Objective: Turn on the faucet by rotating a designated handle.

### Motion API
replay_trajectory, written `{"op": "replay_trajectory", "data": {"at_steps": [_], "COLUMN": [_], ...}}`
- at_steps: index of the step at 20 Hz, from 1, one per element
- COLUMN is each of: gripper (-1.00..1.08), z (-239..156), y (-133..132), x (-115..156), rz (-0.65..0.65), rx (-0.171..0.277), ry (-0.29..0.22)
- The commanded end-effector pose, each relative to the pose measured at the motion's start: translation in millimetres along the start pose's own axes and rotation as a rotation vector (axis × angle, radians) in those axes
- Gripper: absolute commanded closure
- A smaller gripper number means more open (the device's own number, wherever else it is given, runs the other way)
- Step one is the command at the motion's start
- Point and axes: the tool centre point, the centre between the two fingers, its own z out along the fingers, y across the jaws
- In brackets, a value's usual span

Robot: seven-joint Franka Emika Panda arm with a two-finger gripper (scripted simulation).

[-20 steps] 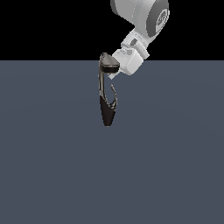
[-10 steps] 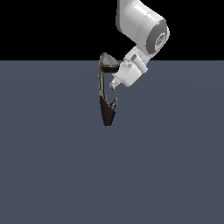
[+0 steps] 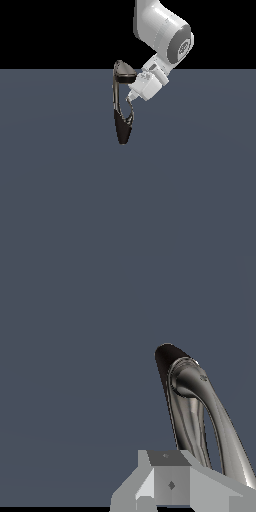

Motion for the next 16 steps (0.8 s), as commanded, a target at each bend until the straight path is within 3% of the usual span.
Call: {"op": "replay_trajectory", "data": {"at_steps": [1,16], "gripper": [1.08,1.08], "z": [-0.2,-0.2], "y": [5.1,42.4], "x": [-2.0,-14.9], "rz": [0.0,0.0], "rx": [0.0,0.001], "ry": [0.0,0.0]}}
